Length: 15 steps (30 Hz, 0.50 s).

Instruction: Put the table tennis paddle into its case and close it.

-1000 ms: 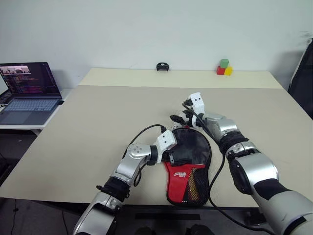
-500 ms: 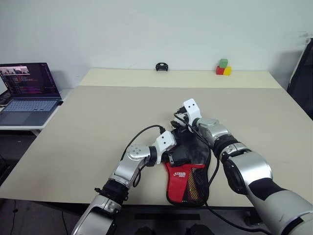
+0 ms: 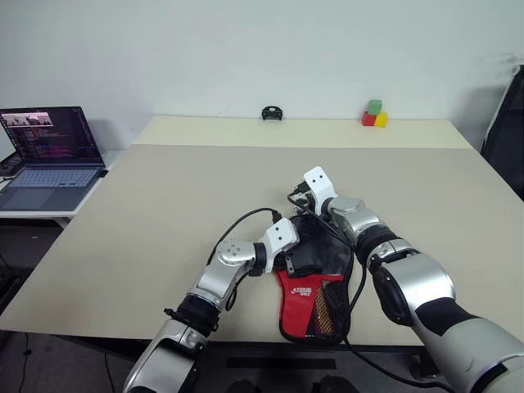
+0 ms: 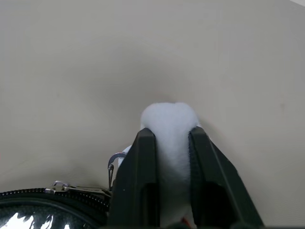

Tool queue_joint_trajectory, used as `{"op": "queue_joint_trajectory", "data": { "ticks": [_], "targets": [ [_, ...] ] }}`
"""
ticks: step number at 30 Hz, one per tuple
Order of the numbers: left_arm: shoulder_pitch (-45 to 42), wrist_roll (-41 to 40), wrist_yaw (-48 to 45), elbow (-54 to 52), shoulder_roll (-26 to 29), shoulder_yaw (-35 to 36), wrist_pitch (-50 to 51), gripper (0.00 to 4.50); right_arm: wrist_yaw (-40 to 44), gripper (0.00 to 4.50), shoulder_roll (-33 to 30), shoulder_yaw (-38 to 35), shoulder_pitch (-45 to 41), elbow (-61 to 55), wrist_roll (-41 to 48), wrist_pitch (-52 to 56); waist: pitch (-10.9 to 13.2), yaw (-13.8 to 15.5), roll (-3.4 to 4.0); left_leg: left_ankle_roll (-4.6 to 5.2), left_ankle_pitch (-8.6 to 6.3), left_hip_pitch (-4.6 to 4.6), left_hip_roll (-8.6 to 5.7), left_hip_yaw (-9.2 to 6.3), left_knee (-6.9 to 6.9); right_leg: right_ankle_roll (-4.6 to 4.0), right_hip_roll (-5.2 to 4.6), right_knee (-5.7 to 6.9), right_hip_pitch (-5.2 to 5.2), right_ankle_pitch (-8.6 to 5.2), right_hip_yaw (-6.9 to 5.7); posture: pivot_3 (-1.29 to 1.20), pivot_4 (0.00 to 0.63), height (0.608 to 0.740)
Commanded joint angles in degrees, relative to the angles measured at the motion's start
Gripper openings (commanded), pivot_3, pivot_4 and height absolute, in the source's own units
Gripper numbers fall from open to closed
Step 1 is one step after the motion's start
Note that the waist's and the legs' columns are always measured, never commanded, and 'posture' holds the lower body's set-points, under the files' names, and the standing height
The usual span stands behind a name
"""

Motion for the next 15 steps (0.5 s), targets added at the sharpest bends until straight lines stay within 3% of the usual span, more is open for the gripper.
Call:
{"op": "queue_joint_trajectory", "data": {
  "ticks": [1,15],
  "targets": [
    [1.52,2.17,-0.73,4.15,-0.3,-2.57,-0.23,4.5,0.1,0.28,-0.27,-0.91,-1.04,-1.02,0.05,-0.34,-0.06,0.0,0.06,0.01,-0.01,0.01,0.0,0.0,0.0,0.0,0.0,0.0,0.01,0.0,0.0,0.0,0.15,0.74],
    [2.55,2.34,-1.5,8.57,-1.67,-2.99,-2.87,4.5,1.14,0.26,-6.02,-1.3,-0.5,-4.2,-0.28,-1.32,-0.33,0.24,0.23,0.17,-0.09,0.05,-0.02,-0.02,0.0,0.0,-0.01,-0.04,0.11,0.0,-0.03,0.0,0.15,0.74]
  ]
}}
